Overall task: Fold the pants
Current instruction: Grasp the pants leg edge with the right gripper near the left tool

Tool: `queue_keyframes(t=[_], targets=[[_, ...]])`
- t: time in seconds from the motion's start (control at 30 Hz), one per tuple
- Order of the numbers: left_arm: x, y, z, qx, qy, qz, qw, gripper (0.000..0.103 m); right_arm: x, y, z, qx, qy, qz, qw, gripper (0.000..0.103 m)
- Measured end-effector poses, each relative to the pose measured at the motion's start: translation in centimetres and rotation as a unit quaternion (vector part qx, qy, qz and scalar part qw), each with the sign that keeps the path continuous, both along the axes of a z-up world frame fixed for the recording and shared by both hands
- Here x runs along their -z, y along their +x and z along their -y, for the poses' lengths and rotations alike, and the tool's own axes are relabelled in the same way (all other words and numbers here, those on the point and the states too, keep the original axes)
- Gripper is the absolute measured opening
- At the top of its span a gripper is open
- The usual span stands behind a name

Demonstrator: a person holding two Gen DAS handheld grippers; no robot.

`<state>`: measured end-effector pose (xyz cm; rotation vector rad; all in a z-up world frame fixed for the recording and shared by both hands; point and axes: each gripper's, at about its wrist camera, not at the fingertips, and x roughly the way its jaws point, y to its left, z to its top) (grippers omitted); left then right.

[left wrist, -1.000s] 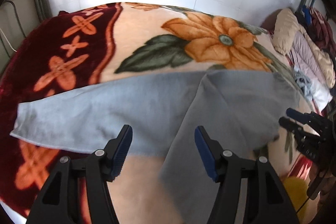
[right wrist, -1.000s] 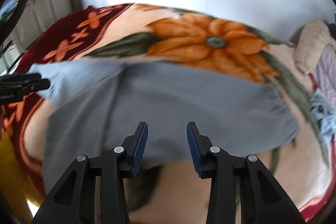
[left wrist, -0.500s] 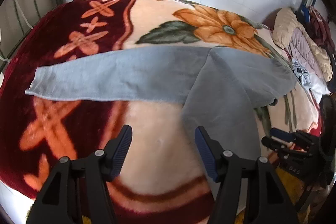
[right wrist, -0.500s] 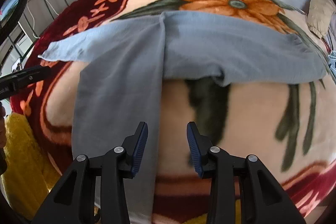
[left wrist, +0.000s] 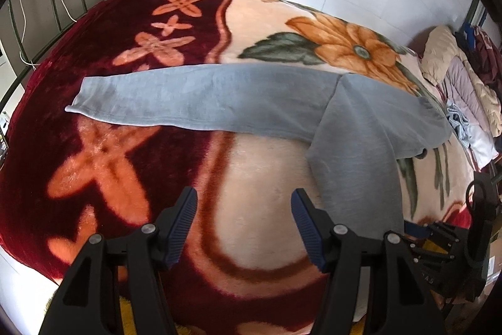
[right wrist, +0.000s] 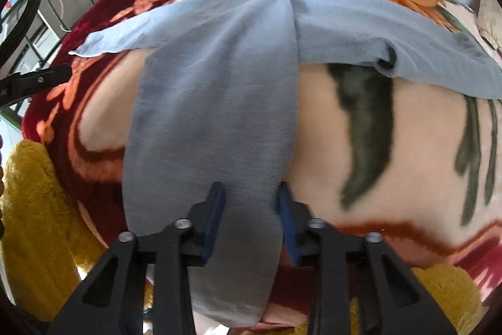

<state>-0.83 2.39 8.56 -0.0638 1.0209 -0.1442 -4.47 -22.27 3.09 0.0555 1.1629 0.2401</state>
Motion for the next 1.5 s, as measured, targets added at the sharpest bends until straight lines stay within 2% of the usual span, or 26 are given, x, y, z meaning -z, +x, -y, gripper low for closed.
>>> queue_keyframes(t=[0.07,0.23,0.4,0.63,0.8,0.9,1.13,1.37,1.5], targets=[[-0.1,0.0,-0.1,0.0,-0.001,0.003,1.0,0.065,-0.2,0.0,-0.3,-0.005,0.007,0.005,1.0,0.006],[-0.2,0.1,-0.6,-0.004,-0.002,0.006,1.0,0.065,-2.4,-0.3,-1.3,-0.021,0.031,0.043,0.998,0.005],[-0.4,0.6,-1.8,-0.016,-0.001,0.012,0.9998,0.065,-6.8,1.3,-3.5,-0.041,0.064,0.094,0.993,0.005],[-1.5,2.2,-4.8,-0.04,0.0,0.032,0.9987,0.065,-12.3,7.3,-8.7,-0.105,0.071,0.145,0.981,0.005],[-1.6,4.4,-7.7,-0.062,0.004,0.042,0.9972,0.065,-13.4,12.1,-13.4,-0.149,0.066,0.154,0.974,0.005],[-1.2,5.6,-9.5,-0.078,-0.005,0.041,0.9961,0.065,-12.5,15.4,-16.2,-0.173,0.059,0.145,0.972,0.005],[0.6,8.3,-12.7,-0.109,-0.003,0.03,0.9936,0.065,-7.2,22.6,-22.4,-0.206,0.031,0.091,0.974,0.005],[2.4,9.2,-13.2,-0.111,-0.009,0.013,0.9937,0.065,-1.3,26.4,-24.4,-0.196,0.007,0.03,0.98,0.008],[2.9,9.3,-12.7,-0.104,-0.008,0.006,0.9945,0.065,0.6,26.7,-24.4,-0.187,0.013,0.001,0.982,0.022]])
